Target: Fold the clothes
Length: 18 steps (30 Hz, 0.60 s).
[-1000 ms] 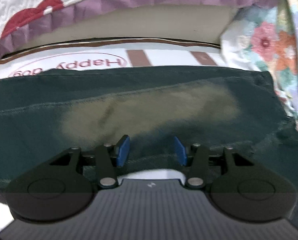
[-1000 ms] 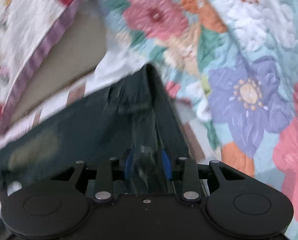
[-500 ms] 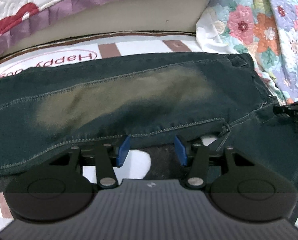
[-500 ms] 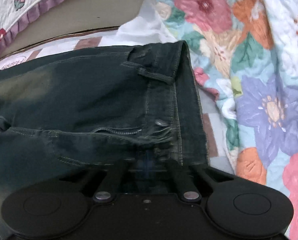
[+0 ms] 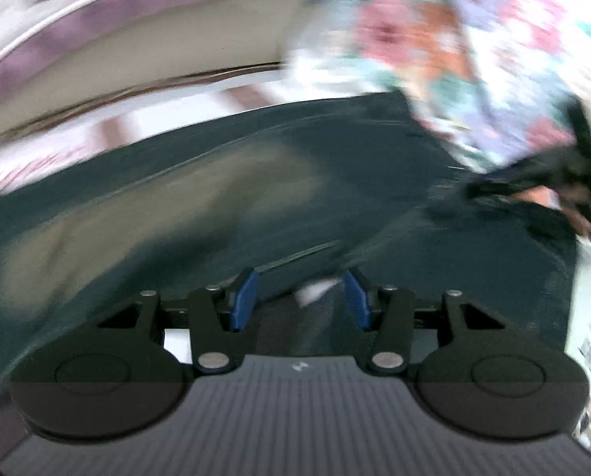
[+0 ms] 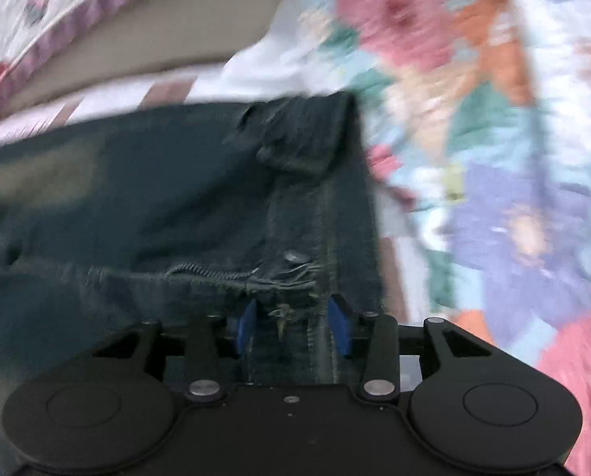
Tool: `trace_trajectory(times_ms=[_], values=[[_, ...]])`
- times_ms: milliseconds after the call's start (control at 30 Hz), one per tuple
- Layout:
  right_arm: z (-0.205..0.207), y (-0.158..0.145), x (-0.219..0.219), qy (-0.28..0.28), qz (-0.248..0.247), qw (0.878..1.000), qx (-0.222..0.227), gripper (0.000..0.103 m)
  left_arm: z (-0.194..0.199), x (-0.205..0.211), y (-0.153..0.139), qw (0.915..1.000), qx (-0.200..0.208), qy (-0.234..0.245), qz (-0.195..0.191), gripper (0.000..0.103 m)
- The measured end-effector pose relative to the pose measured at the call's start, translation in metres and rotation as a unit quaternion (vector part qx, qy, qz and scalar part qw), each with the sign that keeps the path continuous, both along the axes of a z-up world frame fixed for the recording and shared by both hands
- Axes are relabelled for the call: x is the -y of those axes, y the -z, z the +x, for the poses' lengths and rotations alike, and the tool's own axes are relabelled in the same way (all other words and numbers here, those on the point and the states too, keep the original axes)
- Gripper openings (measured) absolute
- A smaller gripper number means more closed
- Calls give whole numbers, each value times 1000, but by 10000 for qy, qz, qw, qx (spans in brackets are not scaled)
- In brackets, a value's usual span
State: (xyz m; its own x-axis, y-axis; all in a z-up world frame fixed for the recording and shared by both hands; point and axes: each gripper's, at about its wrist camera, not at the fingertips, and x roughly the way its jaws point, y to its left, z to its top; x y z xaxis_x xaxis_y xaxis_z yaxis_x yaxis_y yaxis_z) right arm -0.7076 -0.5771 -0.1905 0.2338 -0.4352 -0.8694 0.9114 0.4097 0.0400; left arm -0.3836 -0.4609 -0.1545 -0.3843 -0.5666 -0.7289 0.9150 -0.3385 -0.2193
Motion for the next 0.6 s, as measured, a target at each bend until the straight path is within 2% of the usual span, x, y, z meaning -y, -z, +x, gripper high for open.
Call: trace_trajectory(times_ms=[67, 133, 200, 233, 267, 300, 333, 400, 467, 600], values=[[1, 6, 8, -195, 186, 9996, -38, 51, -34, 14, 1, 9990, 203, 395, -22, 48], [-3, 8, 7, -197, 217, 9995, 114, 54, -63, 29, 10, 9963, 451, 726, -4, 49], [-8, 10, 5, -127, 250, 9991, 323, 55, -77, 39, 22, 9954, 676, 649, 177, 48], [-12, 11, 5, 77, 383, 9979, 517, 55, -83, 44, 28, 9949, 767, 608, 261, 48], [-14, 11, 5, 270, 492, 9961, 678, 52, -84, 45, 31, 9954, 725, 550, 302, 49], [-13, 9, 2, 367, 477, 9959, 670, 42, -84, 46, 33, 9959, 685, 497, 334, 49], [-5, 8, -3, 251, 358, 9978, 490, 29, -84, 45, 34, 9961, 667, 479, 306, 49], [10, 5, -16, 156, 53, 9997, 156, 17, -83, 42, 35, 9958, 713, 519, 237, 49], [23, 0, -33, 156, -376, 9991, -100, 15, -82, 40, 35, 9959, 696, 532, 204, 49], [28, -19, -66, 515, -1284, 9902, -178, 13, -80, 37, 31, 9966, 653, 456, 225, 49]])
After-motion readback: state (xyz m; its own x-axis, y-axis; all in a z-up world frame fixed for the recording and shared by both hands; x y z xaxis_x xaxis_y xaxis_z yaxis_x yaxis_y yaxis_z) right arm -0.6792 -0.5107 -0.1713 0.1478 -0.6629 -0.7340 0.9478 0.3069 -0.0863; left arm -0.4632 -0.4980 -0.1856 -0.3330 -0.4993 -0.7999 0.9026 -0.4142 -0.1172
